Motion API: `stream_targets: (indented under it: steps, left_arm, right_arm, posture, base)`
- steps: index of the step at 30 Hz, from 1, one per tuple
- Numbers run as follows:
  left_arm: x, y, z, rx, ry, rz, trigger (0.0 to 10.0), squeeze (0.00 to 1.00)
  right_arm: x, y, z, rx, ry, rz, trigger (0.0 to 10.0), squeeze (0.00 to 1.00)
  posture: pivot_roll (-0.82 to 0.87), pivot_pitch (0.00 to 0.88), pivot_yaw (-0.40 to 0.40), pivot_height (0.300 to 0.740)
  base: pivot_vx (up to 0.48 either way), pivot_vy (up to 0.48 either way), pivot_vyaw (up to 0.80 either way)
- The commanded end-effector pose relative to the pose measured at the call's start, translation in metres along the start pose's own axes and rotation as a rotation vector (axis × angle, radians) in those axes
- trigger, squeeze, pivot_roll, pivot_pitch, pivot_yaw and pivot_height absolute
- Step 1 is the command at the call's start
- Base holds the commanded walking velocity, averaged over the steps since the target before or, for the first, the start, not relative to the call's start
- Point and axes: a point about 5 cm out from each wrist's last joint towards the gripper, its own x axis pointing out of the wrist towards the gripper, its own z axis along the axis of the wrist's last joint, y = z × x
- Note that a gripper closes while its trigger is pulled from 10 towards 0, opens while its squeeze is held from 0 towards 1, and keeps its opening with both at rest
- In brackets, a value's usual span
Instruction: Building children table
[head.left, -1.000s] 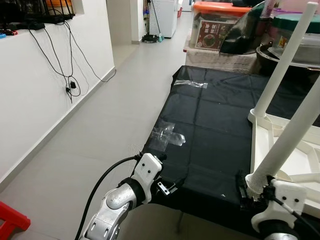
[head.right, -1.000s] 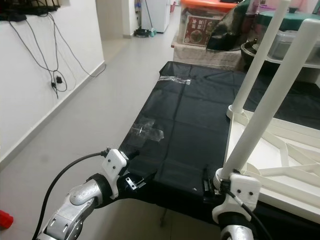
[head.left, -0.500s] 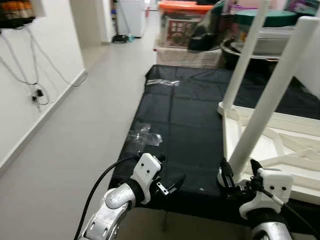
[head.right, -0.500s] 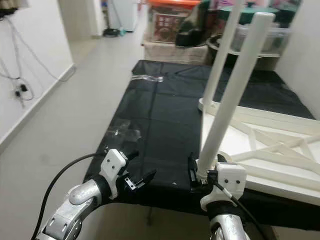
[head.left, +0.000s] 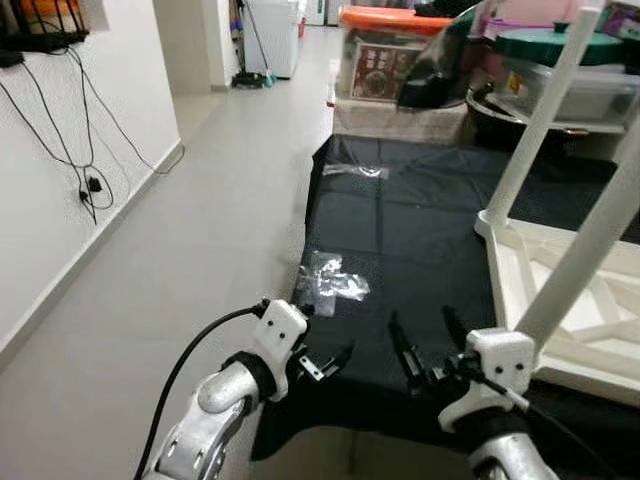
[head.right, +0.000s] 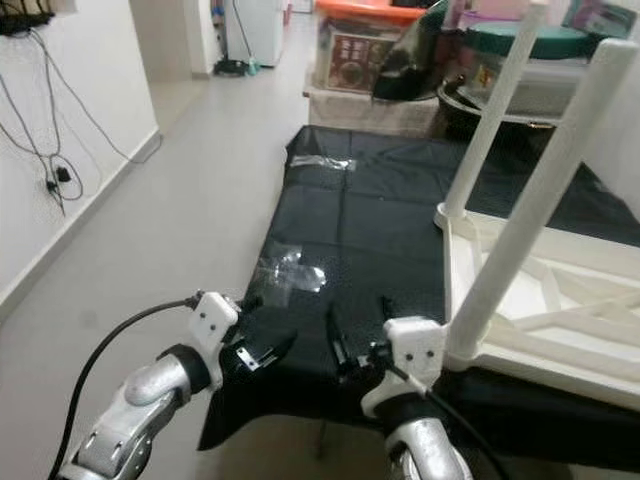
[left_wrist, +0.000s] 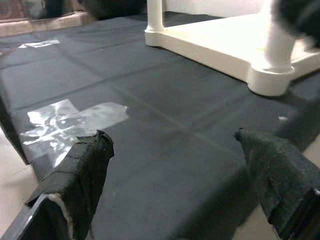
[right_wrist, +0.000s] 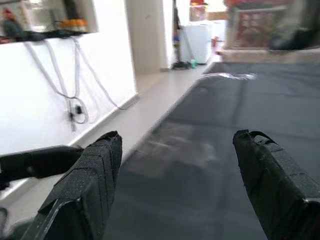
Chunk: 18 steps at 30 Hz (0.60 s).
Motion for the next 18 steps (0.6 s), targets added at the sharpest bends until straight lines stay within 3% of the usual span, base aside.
stream_targets:
  steps: [1,6,8,9,11,15,18]
  left_arm:
    - [-0.001,0.0,0.0,0.006,0.009,0.001,10.0,0.0]
    - [-0.001,-0.001,0.001,0.005,0.008,0.0,10.0,0.0]
    - [-0.002,-0.001,0.0,0.009,0.015,0.005,10.0,0.0]
    - [-0.002,-0.001,0.0,0.009,0.015,0.005,10.0,0.0]
    - [-0.002,0.0,0.0,0.012,0.023,0.015,10.0,0.0]
    - [-0.004,0.003,-0.005,-0.025,0.069,0.055,10.0,0.0]
    - [-0.005,0.004,-0.006,-0.043,0.078,0.056,10.0,0.0]
  right_arm:
    - [0.004,0.0,0.0,-0.021,0.009,-0.005,10.0,0.0]
    - [0.028,-0.015,0.003,-0.038,-0.006,-0.119,10.0,0.0]
    - [0.052,-0.025,0.005,-0.014,0.0,-0.174,10.0,0.0]
    - [0.052,-0.025,0.005,-0.014,0.0,-0.174,10.0,0.0]
    - [0.075,-0.034,0.011,-0.029,-0.005,-0.244,10.0,0.0]
    - [0.093,-0.036,0.021,-0.04,-0.035,-0.236,10.0,0.0]
    - [0.096,-0.035,0.023,-0.031,-0.038,-0.221,10.0,0.0]
  posture:
    - [0.04,0.0,-0.045,0.74]
    - [0.05,0.0,-0.047,0.74]
    - [0.06,0.0,-0.049,0.74]
    - [0.06,0.0,-0.049,0.74]
    - [0.06,0.0,-0.051,0.74]
    - [0.08,0.0,-0.064,0.74]
    - [0.08,0.0,-0.061,0.74]
  base:
    - [0.0,0.0,0.0]
    - [0.0,0.0,0.0]
    - [0.0,0.0,0.0]
    - [0.0,0.0,0.0]
    - [0.0,0.0,0.0]
    - [0.226,-0.278,0.0]
    - [0.32,-0.355,0.0]
